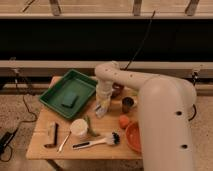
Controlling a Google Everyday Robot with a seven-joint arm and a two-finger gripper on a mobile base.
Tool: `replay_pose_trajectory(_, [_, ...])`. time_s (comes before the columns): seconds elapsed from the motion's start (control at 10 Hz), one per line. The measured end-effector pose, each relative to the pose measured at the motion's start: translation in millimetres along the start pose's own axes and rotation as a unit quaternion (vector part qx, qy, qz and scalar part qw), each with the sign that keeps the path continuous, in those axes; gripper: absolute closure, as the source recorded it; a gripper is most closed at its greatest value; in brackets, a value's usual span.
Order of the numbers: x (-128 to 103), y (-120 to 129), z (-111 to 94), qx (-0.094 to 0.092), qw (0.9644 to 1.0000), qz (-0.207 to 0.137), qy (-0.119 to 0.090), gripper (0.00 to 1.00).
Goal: Place towel in table surface
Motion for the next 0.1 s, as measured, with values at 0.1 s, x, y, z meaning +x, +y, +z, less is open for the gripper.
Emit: replay_pose_trajectory(0.1, [-0.7,-0.5,0.2,0.0,1.0,-0.001,0.0,0.21])
